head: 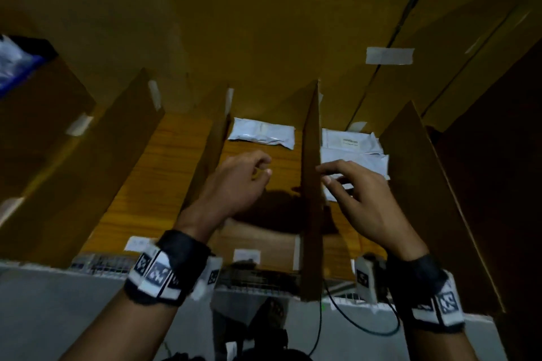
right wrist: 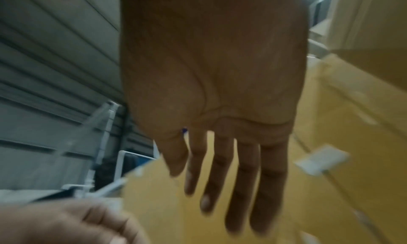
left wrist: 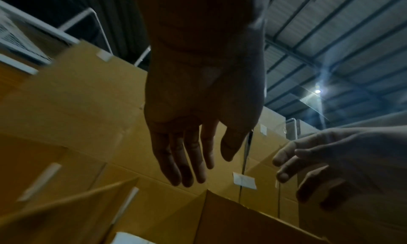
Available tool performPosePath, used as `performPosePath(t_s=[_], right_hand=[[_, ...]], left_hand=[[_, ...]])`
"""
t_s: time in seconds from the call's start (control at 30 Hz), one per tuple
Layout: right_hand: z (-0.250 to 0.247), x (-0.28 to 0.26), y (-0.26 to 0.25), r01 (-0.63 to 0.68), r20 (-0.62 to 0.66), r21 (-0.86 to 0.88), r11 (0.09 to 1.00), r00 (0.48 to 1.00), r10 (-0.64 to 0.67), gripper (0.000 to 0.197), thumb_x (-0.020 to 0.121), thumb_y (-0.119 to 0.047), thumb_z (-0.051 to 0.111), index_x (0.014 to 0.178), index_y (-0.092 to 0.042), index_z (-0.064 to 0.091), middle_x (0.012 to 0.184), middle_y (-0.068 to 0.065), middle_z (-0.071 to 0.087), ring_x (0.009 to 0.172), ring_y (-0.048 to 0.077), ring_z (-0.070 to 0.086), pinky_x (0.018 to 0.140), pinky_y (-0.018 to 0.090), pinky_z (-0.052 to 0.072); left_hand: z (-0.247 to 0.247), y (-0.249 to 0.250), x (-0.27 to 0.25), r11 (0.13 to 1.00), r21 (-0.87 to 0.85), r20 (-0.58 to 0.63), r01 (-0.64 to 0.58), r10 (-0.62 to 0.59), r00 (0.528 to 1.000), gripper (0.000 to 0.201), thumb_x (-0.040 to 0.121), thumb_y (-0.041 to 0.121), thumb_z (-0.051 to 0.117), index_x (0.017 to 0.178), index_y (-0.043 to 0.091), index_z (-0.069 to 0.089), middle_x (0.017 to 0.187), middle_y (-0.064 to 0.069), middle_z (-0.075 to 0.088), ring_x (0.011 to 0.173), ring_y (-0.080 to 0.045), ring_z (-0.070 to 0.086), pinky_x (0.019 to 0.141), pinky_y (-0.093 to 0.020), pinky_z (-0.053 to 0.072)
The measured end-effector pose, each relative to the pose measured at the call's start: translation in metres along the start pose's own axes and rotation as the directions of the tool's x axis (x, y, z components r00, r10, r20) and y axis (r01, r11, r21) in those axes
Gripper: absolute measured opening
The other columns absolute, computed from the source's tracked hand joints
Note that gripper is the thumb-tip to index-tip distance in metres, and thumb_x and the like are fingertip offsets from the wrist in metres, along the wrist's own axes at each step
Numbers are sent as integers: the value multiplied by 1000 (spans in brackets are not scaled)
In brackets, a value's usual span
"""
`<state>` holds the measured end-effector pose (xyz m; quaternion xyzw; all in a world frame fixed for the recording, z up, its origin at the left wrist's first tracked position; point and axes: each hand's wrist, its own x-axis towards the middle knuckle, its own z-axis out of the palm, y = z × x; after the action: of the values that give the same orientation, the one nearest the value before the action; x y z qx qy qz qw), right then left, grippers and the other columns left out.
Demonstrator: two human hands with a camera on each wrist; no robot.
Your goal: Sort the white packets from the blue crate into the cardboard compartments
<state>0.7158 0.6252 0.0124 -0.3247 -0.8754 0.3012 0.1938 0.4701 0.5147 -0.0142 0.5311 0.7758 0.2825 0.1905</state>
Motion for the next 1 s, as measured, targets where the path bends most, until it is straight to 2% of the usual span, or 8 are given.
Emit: performPosePath(t_s=[0.3, 0.4, 0.5, 0.57, 0.67, 0.77, 0.9, 1.0], right_hand=[[90, -43, -146, 188, 219, 0, 982, 958, -183, 43, 100, -54, 46, 130, -30, 66, 122, -15, 68, 100, -2, 67, 81, 28, 61], [145, -44, -182, 255, 282, 39, 966, 925, -256, 37, 104, -50, 49, 129, -30, 66, 121, -14, 69, 99, 2, 68, 80, 36, 62], [209, -40, -221, 305, 301, 145, 941, 893, -335, 23, 107, -38, 57, 124, -28, 69, 115, -14, 71, 90, 1, 68, 75, 27, 58], [258, -36, -246, 352, 340, 190, 916, 852, -398, 17, 107, -32, 60, 119, -26, 70, 111, -12, 73, 86, 4, 69, 75, 25, 55], [333, -31, -280, 387, 415, 254, 887, 785, -461, 18, 101, -32, 59, 111, -23, 71, 102, -6, 74, 80, 11, 70, 74, 34, 56], [404, -29, -314, 405, 517, 267, 874, 706, -485, 15, 97, -18, 63, 107, -13, 74, 100, 6, 76, 85, 23, 71, 75, 32, 51], [499, -25, -345, 431, 705, 247, 868, 535, -466, 32, 93, -29, 57, 113, -6, 69, 105, 16, 73, 95, 34, 68, 74, 25, 39], [569, -15, -365, 430, 759, 238, 871, 477, -443, 38, 90, -30, 58, 121, -10, 68, 109, 15, 71, 101, 34, 67, 83, 30, 49]], left_hand=[[-83, -98, -183, 974, -84, -133, 209, -219, 967, 33, 107, 38, 60, 138, 30, 63, 126, 12, 70, 111, -11, 65, 91, -38, 56], [-103, -141, -238, 946, -117, -192, 303, -321, 927, 33, 107, 39, 59, 139, 29, 62, 119, 15, 69, 106, -8, 65, 90, -38, 55], [-120, -186, -287, 909, -119, -261, 399, -416, 871, 32, 107, 40, 60, 137, 30, 63, 116, 14, 70, 105, -9, 66, 90, -41, 57], [-128, -216, -314, 878, -115, -302, 465, -477, 826, 32, 106, 40, 60, 136, 30, 64, 117, 11, 71, 103, -10, 66, 89, -40, 58], [-135, -262, -349, 818, -155, -359, 555, -570, 739, 30, 105, 38, 62, 133, 31, 65, 113, 11, 72, 99, -11, 68, 87, -38, 59], [-134, -310, -379, 737, -181, -362, 651, -665, 653, 29, 104, 37, 62, 133, 30, 64, 114, 8, 72, 99, -15, 68, 87, -39, 59], [-125, -368, -418, 574, -304, -319, 760, -813, 487, 30, 104, 33, 62, 134, 25, 63, 117, 1, 71, 103, -20, 68, 89, -36, 57], [-122, -408, -448, 454, -387, -275, 803, -888, 369, 28, 104, 32, 62, 131, 25, 63, 114, 1, 71, 103, -21, 69, 87, -33, 56]])
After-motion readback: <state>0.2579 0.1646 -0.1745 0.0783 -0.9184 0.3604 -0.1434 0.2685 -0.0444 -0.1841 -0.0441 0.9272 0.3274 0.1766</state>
